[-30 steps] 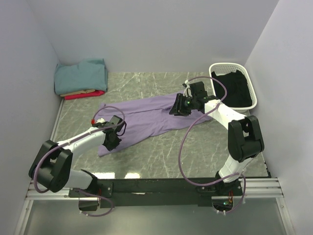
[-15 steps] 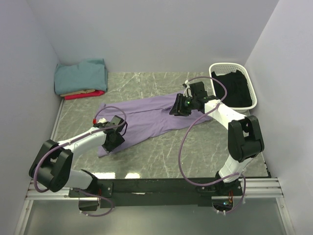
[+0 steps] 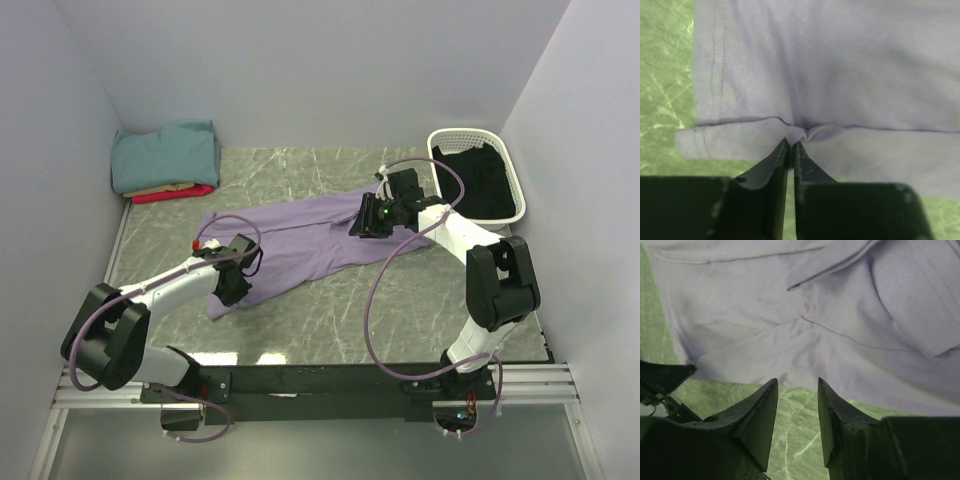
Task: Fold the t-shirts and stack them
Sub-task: Fold the tshirt
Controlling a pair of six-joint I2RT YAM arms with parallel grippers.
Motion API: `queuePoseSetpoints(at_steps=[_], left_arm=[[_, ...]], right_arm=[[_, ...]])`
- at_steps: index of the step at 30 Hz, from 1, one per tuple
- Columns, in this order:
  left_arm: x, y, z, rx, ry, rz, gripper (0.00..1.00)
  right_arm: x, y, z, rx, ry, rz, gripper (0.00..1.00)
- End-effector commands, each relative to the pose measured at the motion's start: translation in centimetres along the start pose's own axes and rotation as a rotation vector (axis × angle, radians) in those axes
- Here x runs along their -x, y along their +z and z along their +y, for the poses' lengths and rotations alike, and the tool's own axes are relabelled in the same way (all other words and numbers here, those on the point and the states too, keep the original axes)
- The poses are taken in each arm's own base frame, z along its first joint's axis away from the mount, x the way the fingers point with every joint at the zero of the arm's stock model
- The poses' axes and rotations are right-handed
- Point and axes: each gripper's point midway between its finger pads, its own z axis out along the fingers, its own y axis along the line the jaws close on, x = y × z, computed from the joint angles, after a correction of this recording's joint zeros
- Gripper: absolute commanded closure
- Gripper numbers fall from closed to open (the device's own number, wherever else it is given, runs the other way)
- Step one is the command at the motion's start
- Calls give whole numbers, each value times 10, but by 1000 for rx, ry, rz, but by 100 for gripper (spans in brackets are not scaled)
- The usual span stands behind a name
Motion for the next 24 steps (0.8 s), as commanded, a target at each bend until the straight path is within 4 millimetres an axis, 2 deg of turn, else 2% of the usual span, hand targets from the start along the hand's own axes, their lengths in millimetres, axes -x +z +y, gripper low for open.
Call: queuePoseSetpoints(at_steps=[1, 2, 4, 5, 10, 13, 14, 16, 17, 19, 20, 22, 24], left_arm=[[26, -33, -19, -50, 17, -62, 85], [31, -40, -21, -64, 11, -74, 87], [39, -51, -27, -93, 17, -90, 97], [41, -56, -28, -105, 12, -99, 99], [43, -61, -29, -118, 30, -96, 99], [41, -60, -31, -108, 66, -82, 92], [42, -56, -27, -79, 76, -87, 84], [45, -56, -27, -63, 84, -97, 75], [45, -53, -24, -38, 103, -96, 60], [48, -53, -24, -15, 116, -100, 39], [48, -49, -19, 28, 122, -98, 23], [47, -49, -19, 44, 136, -82, 15], [37, -47, -16, 38, 133, -45, 12]], right_arm=[[10, -12, 1, -33, -44, -51, 55], [9, -12, 0, -35, -42, -51, 55], [9, -12, 0, -35, -39, -51, 55], [8, -11, 0, -33, -37, -48, 55], [8, -13, -1, -39, -35, -51, 55], [8, -12, -1, -42, -35, -48, 55], [8, -12, -1, -40, -34, -46, 55], [8, -11, 0, -36, -33, -44, 55], [9, -11, -1, -34, -34, -43, 55], [9, -11, 0, -33, -35, -44, 55], [9, -11, 1, -30, -34, -46, 55], [10, -11, 4, -19, -35, -44, 55], [11, -12, 6, -11, -37, -44, 55]])
